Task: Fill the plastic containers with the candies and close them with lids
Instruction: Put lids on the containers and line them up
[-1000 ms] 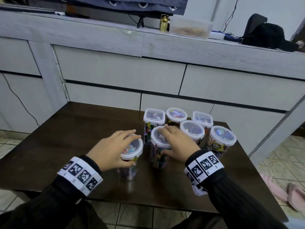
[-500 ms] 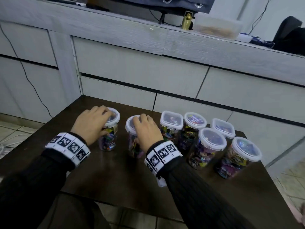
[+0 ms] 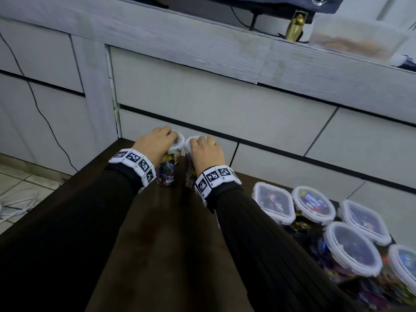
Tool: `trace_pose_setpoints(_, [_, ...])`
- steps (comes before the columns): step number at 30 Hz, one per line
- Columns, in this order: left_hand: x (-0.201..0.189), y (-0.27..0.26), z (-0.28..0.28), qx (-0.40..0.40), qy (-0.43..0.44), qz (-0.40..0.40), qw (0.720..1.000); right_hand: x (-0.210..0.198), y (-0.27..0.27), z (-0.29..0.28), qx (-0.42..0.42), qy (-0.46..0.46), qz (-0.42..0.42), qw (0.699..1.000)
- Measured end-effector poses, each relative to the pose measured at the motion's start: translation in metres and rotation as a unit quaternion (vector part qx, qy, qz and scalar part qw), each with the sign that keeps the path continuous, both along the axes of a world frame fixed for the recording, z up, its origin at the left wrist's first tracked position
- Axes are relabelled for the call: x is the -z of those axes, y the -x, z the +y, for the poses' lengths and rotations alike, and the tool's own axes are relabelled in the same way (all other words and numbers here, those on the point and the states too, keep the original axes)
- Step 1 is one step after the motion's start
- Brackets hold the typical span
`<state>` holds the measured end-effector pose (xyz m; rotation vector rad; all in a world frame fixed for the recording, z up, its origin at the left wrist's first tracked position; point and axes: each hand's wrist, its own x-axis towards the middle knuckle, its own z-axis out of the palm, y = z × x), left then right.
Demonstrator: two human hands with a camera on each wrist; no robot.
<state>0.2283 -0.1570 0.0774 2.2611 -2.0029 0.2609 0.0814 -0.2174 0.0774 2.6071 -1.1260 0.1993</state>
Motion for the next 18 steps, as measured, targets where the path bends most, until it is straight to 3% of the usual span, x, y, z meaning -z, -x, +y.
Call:
trace_pose_setpoints(8, [-0.002,-0.019,-0.049,0.002,-0.001,-0.019,1.000,0.005,-0.025,-0.050,0.024,0.023,0.010,0.999])
trace_pose_setpoints(18, [0.002,-0.031,-0.076,0.012,0.006,-0.027,1.000,0.009,-0.031,-0.066,0.017,0.038,0.002,0.999])
